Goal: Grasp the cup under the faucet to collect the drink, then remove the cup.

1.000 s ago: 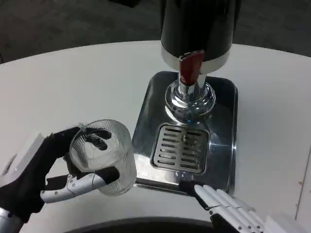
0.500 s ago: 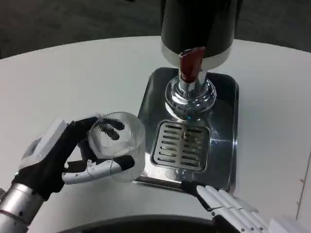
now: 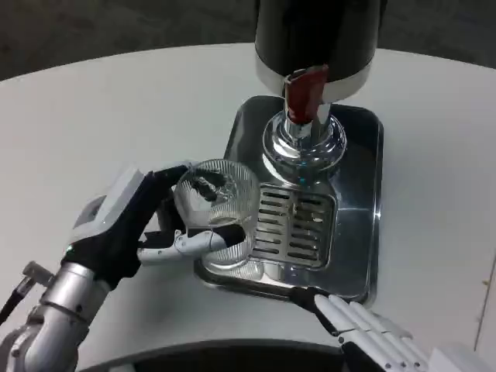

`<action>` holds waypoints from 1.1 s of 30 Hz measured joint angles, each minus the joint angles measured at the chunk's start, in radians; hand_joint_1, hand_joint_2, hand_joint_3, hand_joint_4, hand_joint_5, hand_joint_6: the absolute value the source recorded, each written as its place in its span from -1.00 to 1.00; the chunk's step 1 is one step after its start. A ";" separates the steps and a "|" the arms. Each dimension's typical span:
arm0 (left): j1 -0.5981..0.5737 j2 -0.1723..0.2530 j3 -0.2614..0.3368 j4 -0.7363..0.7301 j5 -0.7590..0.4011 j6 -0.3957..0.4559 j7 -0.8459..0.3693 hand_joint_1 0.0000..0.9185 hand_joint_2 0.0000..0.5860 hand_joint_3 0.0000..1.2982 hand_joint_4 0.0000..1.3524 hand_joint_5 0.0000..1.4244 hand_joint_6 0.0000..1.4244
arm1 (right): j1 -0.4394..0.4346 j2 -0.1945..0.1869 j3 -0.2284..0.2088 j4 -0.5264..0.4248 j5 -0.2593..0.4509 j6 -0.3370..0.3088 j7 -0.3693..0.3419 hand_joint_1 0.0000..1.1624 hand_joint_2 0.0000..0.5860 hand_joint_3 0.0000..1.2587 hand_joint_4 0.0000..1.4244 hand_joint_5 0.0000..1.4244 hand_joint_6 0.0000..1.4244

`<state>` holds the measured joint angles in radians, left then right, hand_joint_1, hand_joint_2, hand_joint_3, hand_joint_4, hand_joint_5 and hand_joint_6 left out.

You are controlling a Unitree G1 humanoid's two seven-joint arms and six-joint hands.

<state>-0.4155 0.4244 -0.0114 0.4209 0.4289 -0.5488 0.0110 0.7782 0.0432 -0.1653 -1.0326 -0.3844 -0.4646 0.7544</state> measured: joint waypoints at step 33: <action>-0.217 -0.083 -0.170 0.172 0.095 0.082 0.160 0.47 -0.21 0.10 0.16 0.39 0.39 | 0.004 0.009 0.004 0.000 0.000 0.008 -0.005 0.30 0.67 -0.95 -1.00 -1.00 -1.00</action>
<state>-0.6324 0.3411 -0.1813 0.5925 0.5242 -0.4669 0.1711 0.7827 0.0520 -0.1610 -1.0326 -0.3844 -0.4563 0.7497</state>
